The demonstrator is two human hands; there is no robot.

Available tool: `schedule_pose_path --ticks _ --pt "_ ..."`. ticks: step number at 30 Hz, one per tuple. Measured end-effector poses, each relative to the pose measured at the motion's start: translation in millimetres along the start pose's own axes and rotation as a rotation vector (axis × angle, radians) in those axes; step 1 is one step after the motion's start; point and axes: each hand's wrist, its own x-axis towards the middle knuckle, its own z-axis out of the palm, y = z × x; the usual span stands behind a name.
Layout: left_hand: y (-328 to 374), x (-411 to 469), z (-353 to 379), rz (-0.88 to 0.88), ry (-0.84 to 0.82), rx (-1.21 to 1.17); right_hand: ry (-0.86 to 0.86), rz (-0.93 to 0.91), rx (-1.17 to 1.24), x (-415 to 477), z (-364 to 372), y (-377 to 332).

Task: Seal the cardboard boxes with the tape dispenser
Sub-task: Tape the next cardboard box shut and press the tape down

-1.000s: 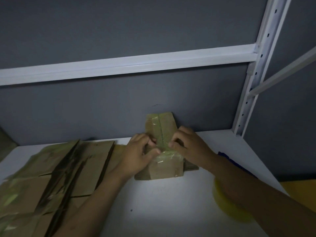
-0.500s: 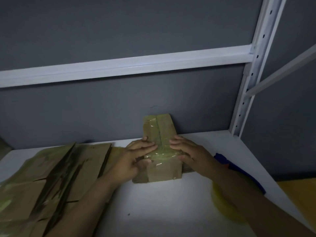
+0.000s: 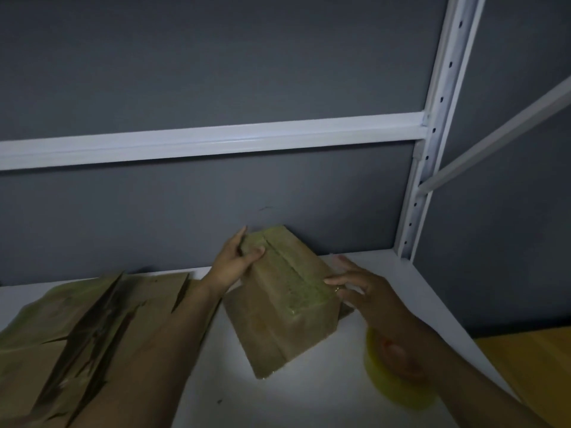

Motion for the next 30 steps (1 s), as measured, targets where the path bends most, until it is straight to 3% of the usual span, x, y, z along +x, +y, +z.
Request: schedule_pose_path --ticks 3,6,8,11,14,16,18,20,22,25,30 --pt "4 -6 13 0.009 0.136 0.066 0.337 0.100 -0.141 -2 1 0" --pt "12 -33 23 0.083 0.323 0.088 0.486 0.296 0.076 6 3 -3" --pt "14 -55 23 0.101 0.451 0.086 0.454 0.409 0.294 16 6 -13" --pt "10 -81 19 0.046 0.563 0.186 0.212 0.365 0.112 26 15 -28" --pt "-1 -100 19 -0.097 0.477 0.569 -0.054 0.340 -0.343 40 25 -31" --pt "-2 -105 16 0.033 0.469 0.866 -0.141 0.243 -0.759 47 33 -35" --pt "1 -100 12 0.247 0.311 1.006 -0.232 0.043 -1.049 47 45 -44" --pt "9 -93 10 0.327 0.030 1.044 -0.381 -0.027 -1.084 40 59 -51" --pt "10 -85 7 0.221 -0.129 1.079 -0.421 0.011 -1.092 35 65 -52" --pt "10 -80 1 0.129 -0.139 1.063 -0.372 0.111 -1.088 35 53 -45" --pt "16 -74 -8 -0.017 -0.175 1.077 -0.229 0.356 -0.732 30 37 -41"
